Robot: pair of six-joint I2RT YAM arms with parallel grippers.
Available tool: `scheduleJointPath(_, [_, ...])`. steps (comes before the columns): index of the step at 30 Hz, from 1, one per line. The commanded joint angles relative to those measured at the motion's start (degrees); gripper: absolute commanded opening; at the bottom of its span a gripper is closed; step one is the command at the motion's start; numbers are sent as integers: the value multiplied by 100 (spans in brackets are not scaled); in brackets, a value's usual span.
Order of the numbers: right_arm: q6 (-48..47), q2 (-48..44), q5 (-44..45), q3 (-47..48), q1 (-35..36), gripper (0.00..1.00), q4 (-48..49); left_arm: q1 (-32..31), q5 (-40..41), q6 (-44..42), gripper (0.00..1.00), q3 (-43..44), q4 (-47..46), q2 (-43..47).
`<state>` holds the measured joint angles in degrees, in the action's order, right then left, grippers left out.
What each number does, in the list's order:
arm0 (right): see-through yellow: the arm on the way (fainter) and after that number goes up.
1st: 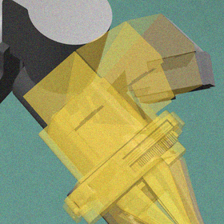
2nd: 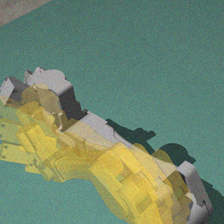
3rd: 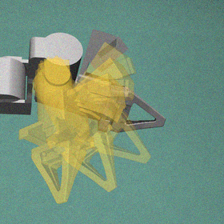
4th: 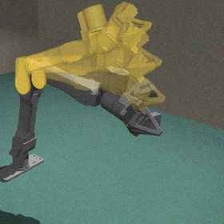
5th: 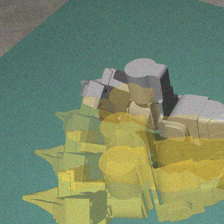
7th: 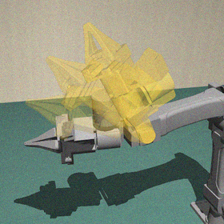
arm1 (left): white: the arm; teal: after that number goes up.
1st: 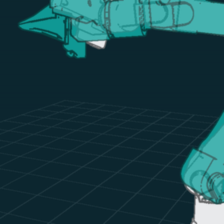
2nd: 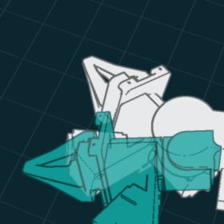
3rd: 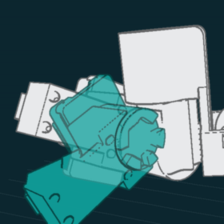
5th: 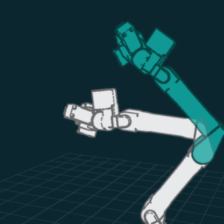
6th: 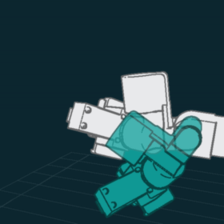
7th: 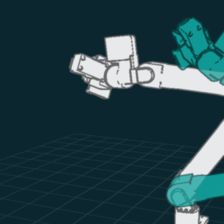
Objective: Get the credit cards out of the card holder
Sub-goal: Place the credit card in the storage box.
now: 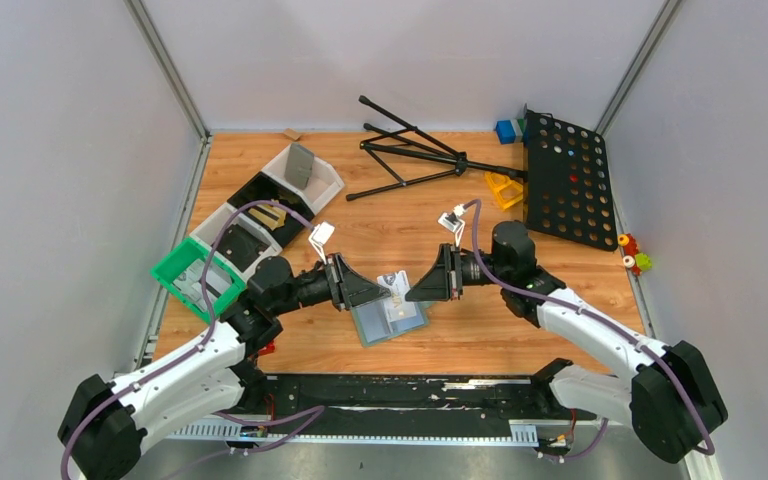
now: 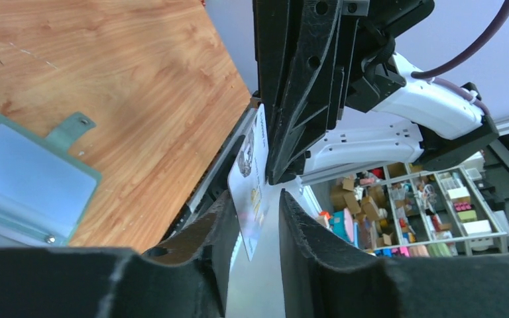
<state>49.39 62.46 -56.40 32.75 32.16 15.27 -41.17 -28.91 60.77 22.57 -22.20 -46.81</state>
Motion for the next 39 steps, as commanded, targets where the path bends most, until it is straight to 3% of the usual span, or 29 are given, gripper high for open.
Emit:
scheduleJointPath(1, [185, 79, -80, 281, 102, 0, 531, -23, -154, 85, 32, 108, -172, 161])
scheduleJointPath(5, [25, 147, 21, 310, 118, 1, 315, -23, 13, -29, 8, 139, 138, 317])
scheduleJointPath(8, [11, 185, 89, 286, 122, 5, 230, -23, 139, -103, 0, 177, 444, 400])
scheduleJointPath(11, [-20, 178, 79, 282, 108, 18, 182, -23, 176, -97, 0, 186, 557, 468])
scheduleJointPath(13, [-201, 131, 188, 347, 112, 38, -153, -23, 361, -232, 0, 256, 998, 555])
scheduleJointPath(16, [-924, -44, 734, 582, 98, 52, -1301, -16, 1492, -927, 0, 952, 3110, 663])
scheduleJointPath(19, [-1527, -246, 1519, 875, 102, 56, -2604, -2, 3270, -1462, 0, 1790, 5311, 595])
scheduleJointPath(21, [-1713, -359, 1715, 927, 103, 57, -2922, 103, 4202, -1611, 0, 2197, 5992, 478])
scheduleJointPath(25, [-1966, -511, 2120, 1020, 90, 57, -3408, 833, 5408, -1907, 0, 2940, 7351, -50])
scheduleJointPath(31, [-2305, -642, 2570, 1080, 95, 57, -3982, 2728, 6371, -1981, 0, 3377, 7987, -227])
scheduleJointPath(35, [-2376, -658, 2530, 1062, 89, 57, -4089, 3539, 6682, -1629, 0, 3721, 8535, -940])
scheduleJointPath(39, [-2404, -597, 2381, 1152, 92, 57, -4137, 4248, 6404, -1833, 0, 3751, 8206, -1340])
